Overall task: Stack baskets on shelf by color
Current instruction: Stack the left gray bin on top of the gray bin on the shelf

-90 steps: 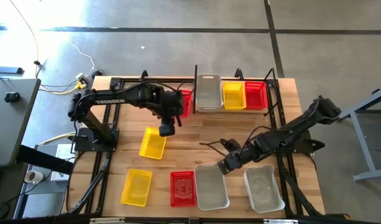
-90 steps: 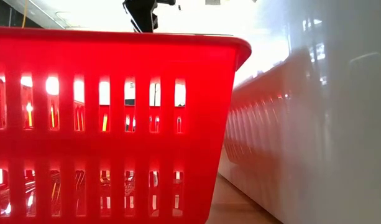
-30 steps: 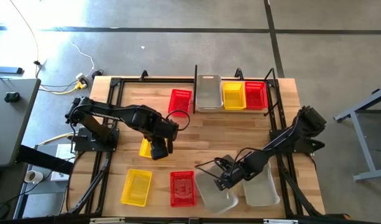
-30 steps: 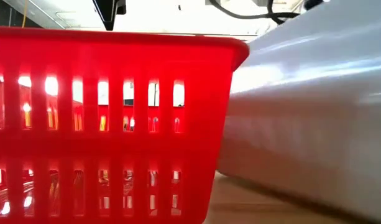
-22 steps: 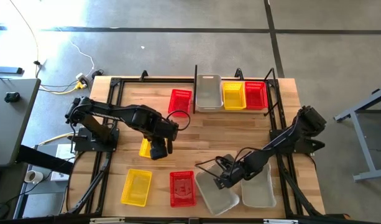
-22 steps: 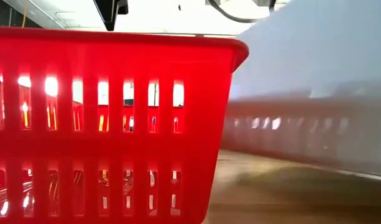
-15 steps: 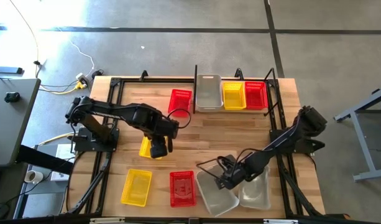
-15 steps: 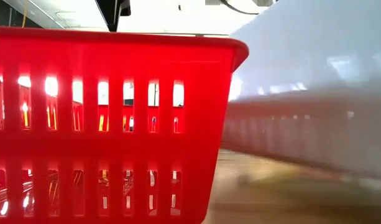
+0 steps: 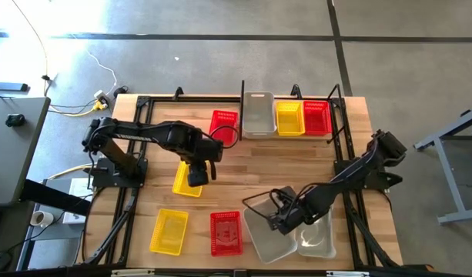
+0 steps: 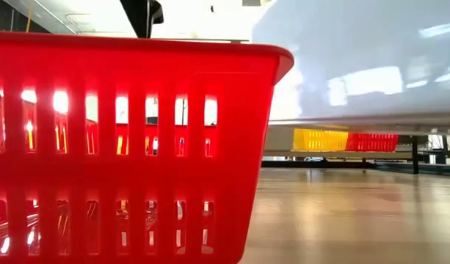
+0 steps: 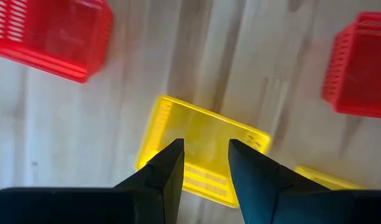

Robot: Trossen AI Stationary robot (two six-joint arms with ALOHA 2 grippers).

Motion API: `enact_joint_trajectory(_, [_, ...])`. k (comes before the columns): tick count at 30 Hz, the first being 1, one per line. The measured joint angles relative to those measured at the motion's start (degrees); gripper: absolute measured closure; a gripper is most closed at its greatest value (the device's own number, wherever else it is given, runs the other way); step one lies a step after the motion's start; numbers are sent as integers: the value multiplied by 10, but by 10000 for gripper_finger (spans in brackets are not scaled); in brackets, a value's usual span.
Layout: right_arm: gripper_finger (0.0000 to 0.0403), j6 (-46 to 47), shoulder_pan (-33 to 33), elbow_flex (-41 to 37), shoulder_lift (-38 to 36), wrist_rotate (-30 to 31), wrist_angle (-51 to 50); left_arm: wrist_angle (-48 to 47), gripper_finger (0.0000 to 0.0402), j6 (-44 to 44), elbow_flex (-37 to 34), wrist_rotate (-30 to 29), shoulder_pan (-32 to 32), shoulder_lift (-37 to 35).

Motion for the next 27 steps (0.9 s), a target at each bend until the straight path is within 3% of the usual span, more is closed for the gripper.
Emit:
enact_joint_trajectory(12, [403, 4, -79, 19, -82, 66, -92, 16, 286, 149, 42, -108, 68, -19])
enact_joint_trajectory(19, [403, -27, -166, 19, -155, 112, -144, 50, 286, 235, 57, -117, 131, -43])
enact_joint_trajectory(27, [403, -131, -300, 19, -232, 166, -137, 107, 286, 314, 58, -108, 190, -60])
